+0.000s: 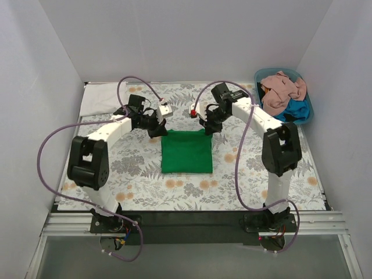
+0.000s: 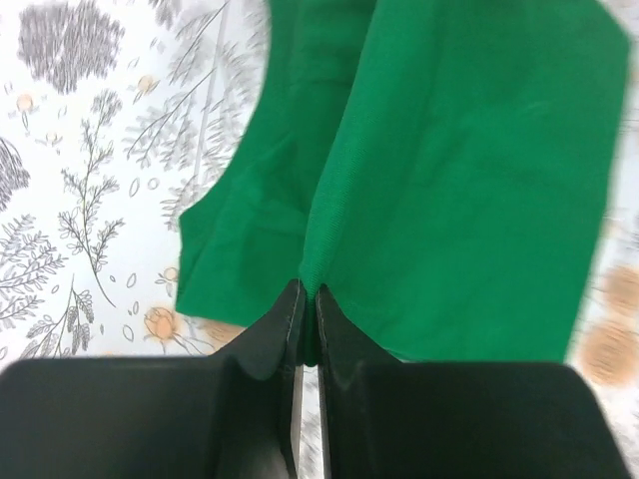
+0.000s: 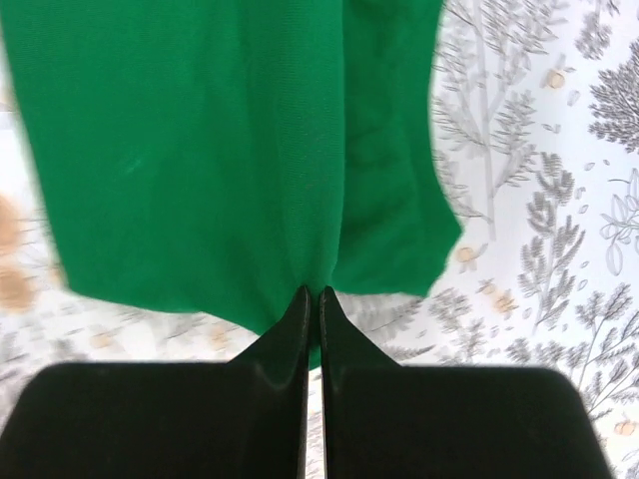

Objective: Fold and stack the t-shirts
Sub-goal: Fold the tshirt

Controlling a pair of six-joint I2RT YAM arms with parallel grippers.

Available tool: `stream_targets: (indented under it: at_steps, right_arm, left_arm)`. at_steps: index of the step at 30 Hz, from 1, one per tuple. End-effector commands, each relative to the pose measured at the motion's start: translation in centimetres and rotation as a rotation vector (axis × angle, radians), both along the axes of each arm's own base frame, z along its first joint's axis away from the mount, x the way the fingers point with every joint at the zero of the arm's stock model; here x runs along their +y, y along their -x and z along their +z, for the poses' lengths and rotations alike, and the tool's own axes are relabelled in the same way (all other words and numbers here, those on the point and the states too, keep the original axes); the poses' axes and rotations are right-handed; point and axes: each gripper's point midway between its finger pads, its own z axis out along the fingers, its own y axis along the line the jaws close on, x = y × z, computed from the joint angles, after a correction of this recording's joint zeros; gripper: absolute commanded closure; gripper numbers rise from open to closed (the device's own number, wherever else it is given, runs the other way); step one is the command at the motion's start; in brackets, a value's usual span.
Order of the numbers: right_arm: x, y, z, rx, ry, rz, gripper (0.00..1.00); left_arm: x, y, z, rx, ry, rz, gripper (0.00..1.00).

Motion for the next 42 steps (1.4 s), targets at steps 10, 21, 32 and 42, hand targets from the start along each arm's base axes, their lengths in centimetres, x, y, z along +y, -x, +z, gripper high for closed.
stream_targets:
  at_steps: [10,21,32,42]
  right_arm:
    - [1.1,-5.2,-7.9,0.094,0.051,-0.041,0.99]
    - [-0.3,14.4,-6.6,0.367,0.022,-0.029,0.91]
    - [1.9,11.0,0.7,0.551,-0.222,-0.244,0.59]
    - [5.3,9.4,-4.6,0.872,-0.239,-0.301,0.82]
  left_arm:
    - [2.0,-4.2,-7.5,0.017,-0.084,0.113,1.0]
    - [1.3,11.7,-6.9,0.112,-0.072,-0.128,0.91]
    - [-1.6,13.5,0.5,-0.049,0.076,-0.161,0.5]
    - [-8.3,12.8,-1.9,-0.136,0.072,-0.361,0.51]
